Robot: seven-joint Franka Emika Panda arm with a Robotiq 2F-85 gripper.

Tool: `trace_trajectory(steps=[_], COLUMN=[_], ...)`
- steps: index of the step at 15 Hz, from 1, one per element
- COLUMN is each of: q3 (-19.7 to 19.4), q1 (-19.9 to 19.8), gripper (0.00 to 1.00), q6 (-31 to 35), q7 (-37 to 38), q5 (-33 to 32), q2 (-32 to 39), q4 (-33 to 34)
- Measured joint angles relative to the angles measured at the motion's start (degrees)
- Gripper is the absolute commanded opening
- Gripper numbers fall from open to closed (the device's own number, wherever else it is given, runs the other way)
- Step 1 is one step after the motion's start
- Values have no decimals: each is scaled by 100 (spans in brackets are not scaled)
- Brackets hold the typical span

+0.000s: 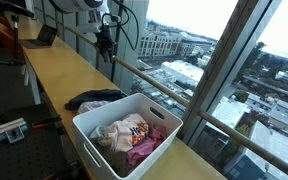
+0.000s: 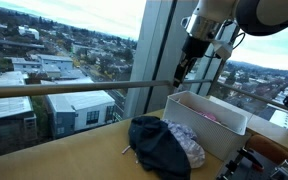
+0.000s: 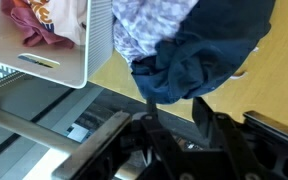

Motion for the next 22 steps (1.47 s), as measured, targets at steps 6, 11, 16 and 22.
trace_trajectory(steps=[6,11,16,22], q3=[-189,-588,-955,-1255], q1=[-141,-580,-1040,-1347], gripper=[100,100,100,100], q6=[-1,29,288,899], q7=[-4,-74,-174,-183], q5=[-10,-32,-3,10], q2=[-352,-403,-296,160], q4=[7,-38,-315,-837])
